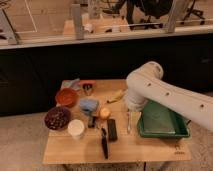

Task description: Wipe red bowl with sponge

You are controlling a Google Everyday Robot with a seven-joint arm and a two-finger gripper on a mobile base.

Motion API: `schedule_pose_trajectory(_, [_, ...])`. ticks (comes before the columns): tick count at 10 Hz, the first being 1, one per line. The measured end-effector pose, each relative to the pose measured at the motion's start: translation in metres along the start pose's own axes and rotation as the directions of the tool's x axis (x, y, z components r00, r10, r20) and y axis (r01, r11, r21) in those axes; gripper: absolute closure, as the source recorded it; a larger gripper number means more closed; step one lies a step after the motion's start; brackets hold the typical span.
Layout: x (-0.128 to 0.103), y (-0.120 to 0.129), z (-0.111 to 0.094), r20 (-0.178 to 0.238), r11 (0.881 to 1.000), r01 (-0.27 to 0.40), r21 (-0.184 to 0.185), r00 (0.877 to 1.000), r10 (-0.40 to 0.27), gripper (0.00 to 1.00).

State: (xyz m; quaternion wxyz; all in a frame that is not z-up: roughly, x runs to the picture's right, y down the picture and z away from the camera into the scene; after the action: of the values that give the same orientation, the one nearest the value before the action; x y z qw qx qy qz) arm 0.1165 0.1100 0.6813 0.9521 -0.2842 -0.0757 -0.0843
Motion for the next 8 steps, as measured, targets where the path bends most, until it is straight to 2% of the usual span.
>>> schedule_pose_trajectory(8, [-0.0038,-0.0020,-0.0004,0.007,1.000,0.004,0.005,1.000,-0.004,0.20])
